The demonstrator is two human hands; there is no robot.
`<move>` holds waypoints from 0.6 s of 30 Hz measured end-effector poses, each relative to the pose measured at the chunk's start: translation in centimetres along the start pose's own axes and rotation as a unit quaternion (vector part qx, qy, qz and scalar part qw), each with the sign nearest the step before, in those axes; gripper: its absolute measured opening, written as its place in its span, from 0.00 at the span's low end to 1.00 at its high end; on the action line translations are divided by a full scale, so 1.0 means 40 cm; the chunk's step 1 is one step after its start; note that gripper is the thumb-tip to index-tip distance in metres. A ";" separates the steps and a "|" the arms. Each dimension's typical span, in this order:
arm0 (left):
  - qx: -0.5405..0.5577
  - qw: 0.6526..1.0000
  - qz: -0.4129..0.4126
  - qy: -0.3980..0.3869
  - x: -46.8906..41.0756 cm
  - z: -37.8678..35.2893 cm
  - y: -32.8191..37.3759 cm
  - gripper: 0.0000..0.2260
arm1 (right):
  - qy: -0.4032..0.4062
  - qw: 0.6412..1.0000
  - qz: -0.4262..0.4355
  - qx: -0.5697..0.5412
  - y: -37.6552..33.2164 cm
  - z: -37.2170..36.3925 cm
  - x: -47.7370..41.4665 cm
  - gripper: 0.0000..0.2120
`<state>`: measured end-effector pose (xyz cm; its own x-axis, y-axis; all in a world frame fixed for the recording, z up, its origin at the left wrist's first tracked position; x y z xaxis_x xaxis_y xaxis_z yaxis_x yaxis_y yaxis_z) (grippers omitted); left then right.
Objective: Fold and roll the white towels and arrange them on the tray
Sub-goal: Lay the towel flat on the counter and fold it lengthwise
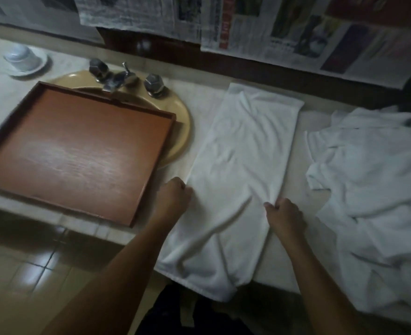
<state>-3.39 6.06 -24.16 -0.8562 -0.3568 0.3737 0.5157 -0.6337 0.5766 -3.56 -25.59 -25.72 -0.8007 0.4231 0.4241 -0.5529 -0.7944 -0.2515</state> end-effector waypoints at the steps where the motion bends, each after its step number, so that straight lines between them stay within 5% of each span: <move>1: 0.003 1.000 0.007 -0.002 -0.009 0.003 -0.001 0.06 | -0.016 1.000 0.002 -0.024 -0.002 0.009 -0.006 0.21; 5: 0.025 0.999 0.021 0.012 -0.008 0.013 -0.016 0.06 | -0.021 0.986 0.006 -0.163 0.013 0.044 -0.011 0.15; 9: 0.036 0.999 -0.023 0.008 0.030 0.006 -0.029 0.08 | -0.041 0.964 -0.056 -0.256 0.080 -0.017 -0.018 0.26; 12: -0.012 0.998 -0.064 -0.014 0.070 0.011 -0.069 0.11 | -0.098 0.938 -0.098 -0.318 0.083 -0.035 0.052 0.21; 18: -0.041 0.996 -0.064 -0.036 0.141 0.023 -0.140 0.05 | -0.145 0.962 -0.026 -0.229 0.124 -0.047 0.144 0.23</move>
<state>-11.09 8.24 -24.60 -0.9085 -0.2212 0.3544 0.3961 -0.7261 0.5620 -11.34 -26.27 -26.14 -0.7081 0.2639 0.6549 -0.6868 -0.4727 -0.5521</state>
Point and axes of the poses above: each hand's wrist, its own x-axis away from the middle knuckle, its own z-axis out of the back of the hand, y = z × x, the point moved 4 cm from there along -x, towards the middle knuckle, and after that the axes turned 1 degree about x, right-handed, at the moved point
